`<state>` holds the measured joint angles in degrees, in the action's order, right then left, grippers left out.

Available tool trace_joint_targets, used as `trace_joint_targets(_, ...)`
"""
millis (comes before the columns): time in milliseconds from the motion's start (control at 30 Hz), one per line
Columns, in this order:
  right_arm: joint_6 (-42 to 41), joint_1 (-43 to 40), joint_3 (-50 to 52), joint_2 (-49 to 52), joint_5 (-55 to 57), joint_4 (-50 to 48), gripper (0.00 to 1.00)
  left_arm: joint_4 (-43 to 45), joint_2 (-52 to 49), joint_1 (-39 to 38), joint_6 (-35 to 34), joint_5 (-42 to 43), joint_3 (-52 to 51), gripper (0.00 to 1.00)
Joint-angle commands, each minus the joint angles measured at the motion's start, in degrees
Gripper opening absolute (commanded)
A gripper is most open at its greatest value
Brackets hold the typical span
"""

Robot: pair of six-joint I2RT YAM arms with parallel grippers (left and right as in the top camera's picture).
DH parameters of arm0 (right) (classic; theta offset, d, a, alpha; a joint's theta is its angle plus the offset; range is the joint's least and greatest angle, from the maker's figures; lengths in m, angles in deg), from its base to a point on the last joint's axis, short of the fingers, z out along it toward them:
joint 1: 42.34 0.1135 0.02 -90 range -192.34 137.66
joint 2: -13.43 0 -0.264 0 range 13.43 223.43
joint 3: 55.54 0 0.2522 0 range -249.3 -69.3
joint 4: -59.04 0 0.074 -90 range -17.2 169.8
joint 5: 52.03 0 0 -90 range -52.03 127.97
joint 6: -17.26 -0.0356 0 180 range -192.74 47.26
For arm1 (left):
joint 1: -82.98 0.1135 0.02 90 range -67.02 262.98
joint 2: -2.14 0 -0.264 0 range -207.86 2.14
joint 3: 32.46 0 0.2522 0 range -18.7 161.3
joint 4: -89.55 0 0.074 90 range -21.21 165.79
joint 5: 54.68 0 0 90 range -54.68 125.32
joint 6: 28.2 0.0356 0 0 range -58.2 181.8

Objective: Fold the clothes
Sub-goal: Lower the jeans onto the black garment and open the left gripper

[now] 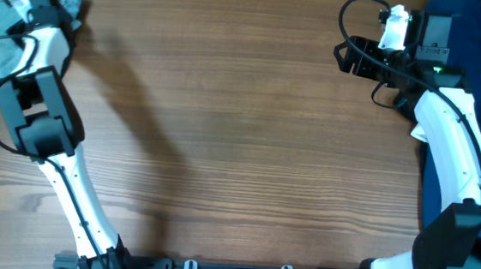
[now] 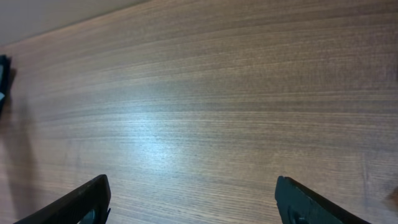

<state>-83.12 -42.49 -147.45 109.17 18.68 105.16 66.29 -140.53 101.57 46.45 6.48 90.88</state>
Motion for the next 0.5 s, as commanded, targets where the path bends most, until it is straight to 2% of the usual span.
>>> trace_joint_targets(0,1.4,0.33,-0.15,0.48,-1.03,0.48,0.85,-3.1,-7.19,-6.29,-1.55,7.13,-3.45,1.0)
trace_joint_targets(100,1.66,0.33,-0.15,0.48,-1.03,0.48,0.86,-3.37,-7.02,-7.5,-1.64,6.38,-3.43,1.0)
trace_joint_targets(200,2.93,0.33,-0.17,0.48,-1.05,-0.17,0.92,-4.96,-5.75,-8.31,-1.62,4.22,-3.43,1.0)
trace_joint_targets(267,3.48,0.33,-0.17,0.46,-1.11,-1.4,1.0,-6.82,-4.09,-8.59,-1.42,3.43,-3.43,1.0)
trace_joint_targets(367,4.9,0.33,-0.66,0.15,-1.31,-3.02,1.0,-11.23,-0.07,-8.63,-1.29,3.41,-3.43,1.0)
trace_joint_targets(467,4.96,0.33,-0.83,-0.66,-1.33,-4.9,1.0,-15.32,5.38,-8.76,2.95,3.48,-3.43,0.97)
